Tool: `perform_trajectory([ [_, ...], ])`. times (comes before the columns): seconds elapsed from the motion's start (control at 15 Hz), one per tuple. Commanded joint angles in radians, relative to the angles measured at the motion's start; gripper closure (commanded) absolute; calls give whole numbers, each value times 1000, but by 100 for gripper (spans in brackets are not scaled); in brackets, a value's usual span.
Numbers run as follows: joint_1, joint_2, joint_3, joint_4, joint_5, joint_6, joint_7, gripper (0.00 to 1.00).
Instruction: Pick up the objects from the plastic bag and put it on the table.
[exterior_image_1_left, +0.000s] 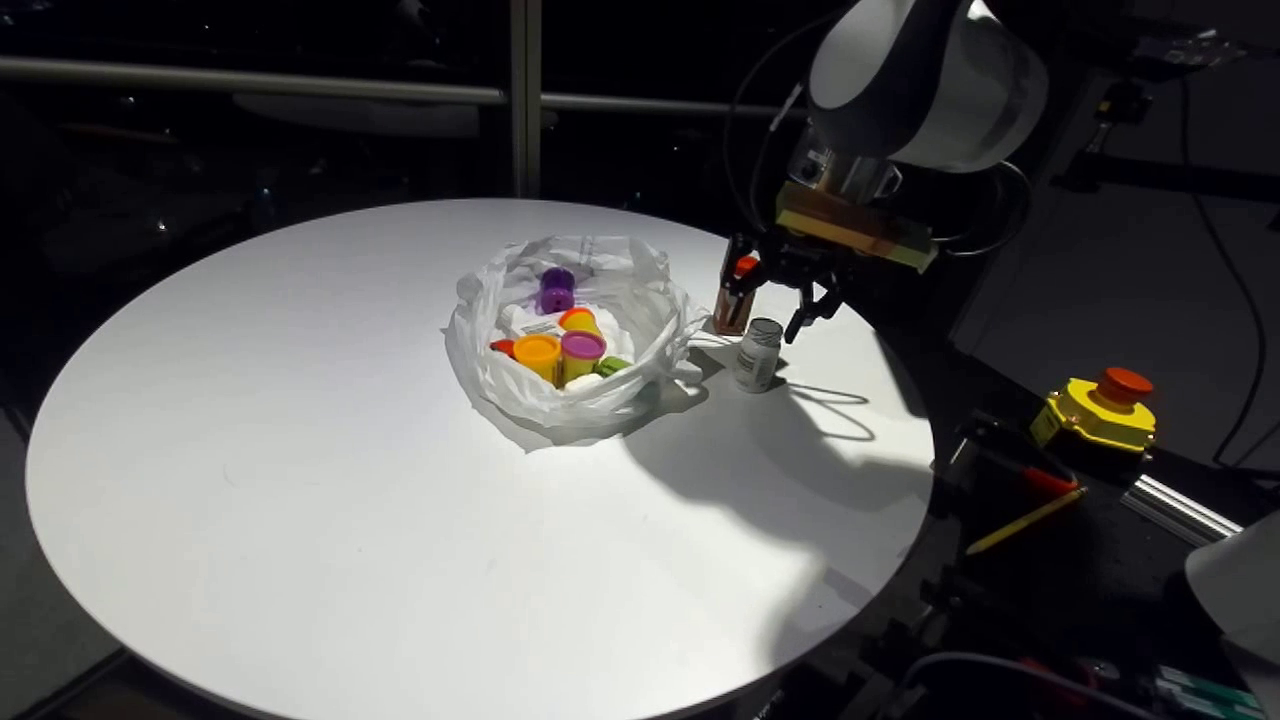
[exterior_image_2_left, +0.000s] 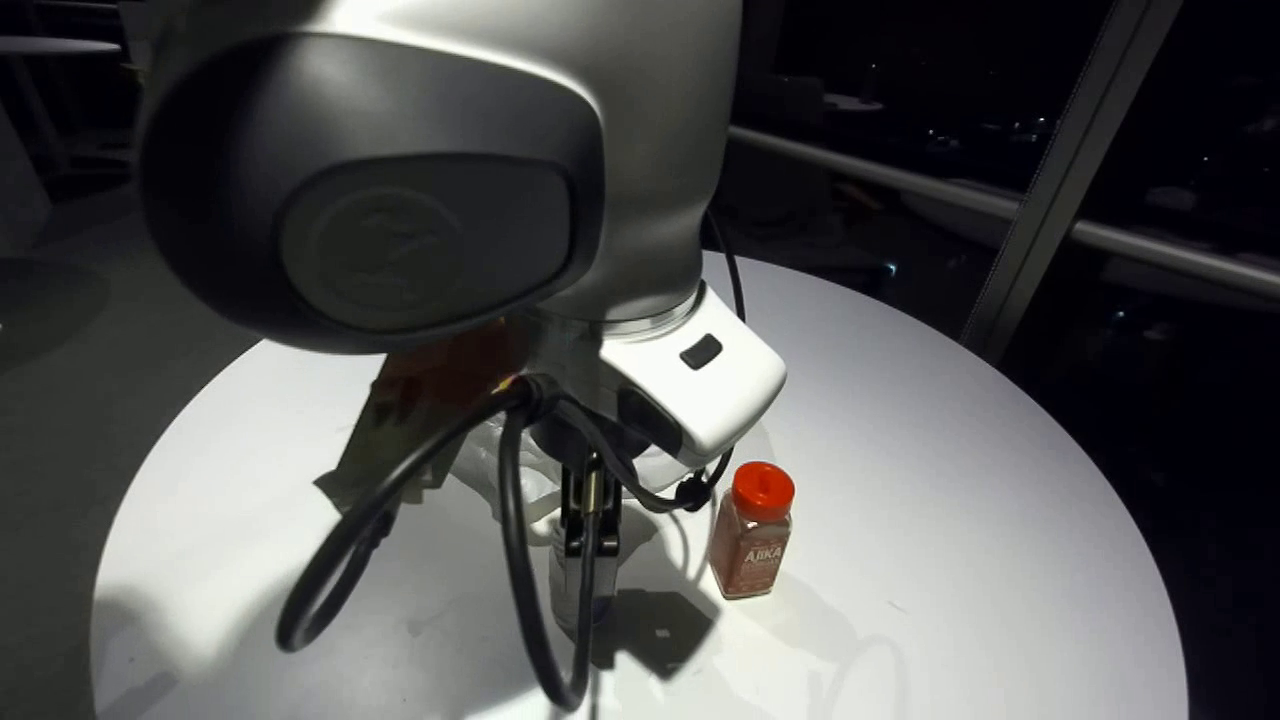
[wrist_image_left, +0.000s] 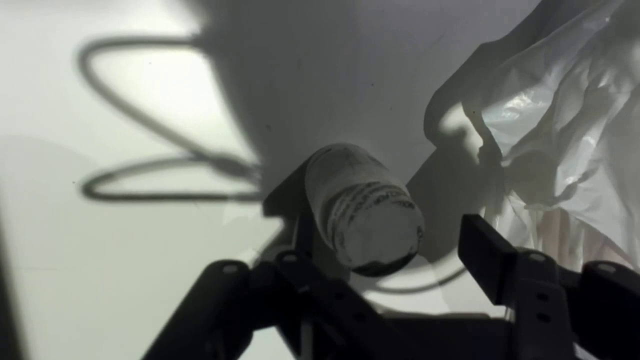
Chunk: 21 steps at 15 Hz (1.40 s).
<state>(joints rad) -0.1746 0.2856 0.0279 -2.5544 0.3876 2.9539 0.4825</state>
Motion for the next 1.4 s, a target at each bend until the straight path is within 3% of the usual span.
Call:
perform_trajectory([
  [0.0,25,-76,-10,-30,21,-8,-61,0],
  [0.13,94,-124,-69,-48,-63,-13,-30,0],
  [0.27,167,-160,-144,-38,-260,-54,65,0],
  [0.33,239,-165,-217,-18,-349,-70,101,0],
  [0.47,277,-165,-237,62,-514,-143,170,1],
  [0.6,279,-148,-198,149,-574,-218,183,0],
  [1.07,274,43,-97,460,-500,-384,133,0],
  [1.33,250,200,-81,593,-380,-377,97,0],
])
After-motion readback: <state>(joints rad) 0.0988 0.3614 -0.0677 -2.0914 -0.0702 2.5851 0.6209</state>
